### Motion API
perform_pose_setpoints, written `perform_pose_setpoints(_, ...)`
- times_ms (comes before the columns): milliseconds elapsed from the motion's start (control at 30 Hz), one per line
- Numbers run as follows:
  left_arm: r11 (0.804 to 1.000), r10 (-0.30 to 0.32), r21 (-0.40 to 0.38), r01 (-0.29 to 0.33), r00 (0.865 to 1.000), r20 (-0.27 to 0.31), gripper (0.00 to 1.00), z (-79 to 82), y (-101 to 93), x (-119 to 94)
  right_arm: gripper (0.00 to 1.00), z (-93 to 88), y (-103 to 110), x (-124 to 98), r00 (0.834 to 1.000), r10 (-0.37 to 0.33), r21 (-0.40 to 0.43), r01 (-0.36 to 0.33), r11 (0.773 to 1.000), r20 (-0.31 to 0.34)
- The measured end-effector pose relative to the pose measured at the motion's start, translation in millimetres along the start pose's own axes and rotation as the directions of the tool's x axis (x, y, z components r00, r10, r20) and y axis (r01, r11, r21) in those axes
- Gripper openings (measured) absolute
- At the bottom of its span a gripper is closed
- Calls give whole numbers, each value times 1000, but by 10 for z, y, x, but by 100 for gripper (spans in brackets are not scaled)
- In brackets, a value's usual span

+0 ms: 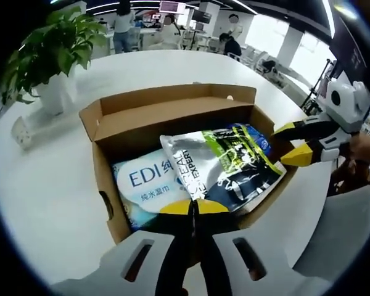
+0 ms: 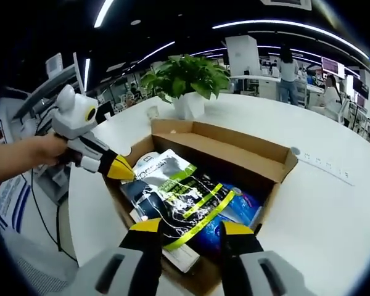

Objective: Operate the shoe box by opening the lid, removing the specified soft item, and placing it in the target area until the item is outside and the box remains undamaged.

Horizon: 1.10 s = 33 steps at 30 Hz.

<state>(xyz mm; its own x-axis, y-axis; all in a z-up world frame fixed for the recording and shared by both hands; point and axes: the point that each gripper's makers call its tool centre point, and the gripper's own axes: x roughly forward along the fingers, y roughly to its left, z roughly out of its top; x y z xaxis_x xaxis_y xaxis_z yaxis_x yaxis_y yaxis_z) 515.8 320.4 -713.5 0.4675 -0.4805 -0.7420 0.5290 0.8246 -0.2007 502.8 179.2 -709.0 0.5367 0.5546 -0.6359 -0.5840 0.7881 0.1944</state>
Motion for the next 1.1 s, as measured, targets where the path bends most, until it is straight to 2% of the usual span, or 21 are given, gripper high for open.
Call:
perform_pose_setpoints(200, 1000, 16, 7, -16, 1000, -11, 0, -38, 36, 26, 29, -68, -3, 85, 999, 12, 41, -10, 999, -47)
perform_pose_setpoints(567, 1000, 12, -18, -12, 1000, -10, 0, -72, 53, 49, 28, -107, 30, 197, 997, 25, 64, -21, 998, -70)
perform_pose_setpoints(700, 1000, 12, -24, -12, 1000, -7, 0, -86, 56, 56, 25, -121, 55, 224, 997, 31, 111, -23, 994, -69)
perform_pose_setpoints(833, 1000, 9, -12, -9, 1000, 0, 0, -84, 50, 48, 17, -102, 59, 227, 998, 16, 88, -11, 996, -60)
perform_pose_setpoints(1100, 1000, 7, 1, -7, 1000, 7, 0, -101, 41, 21, 1, -22, 26, 155, 1000, -3, 99, 6, 995, -27)
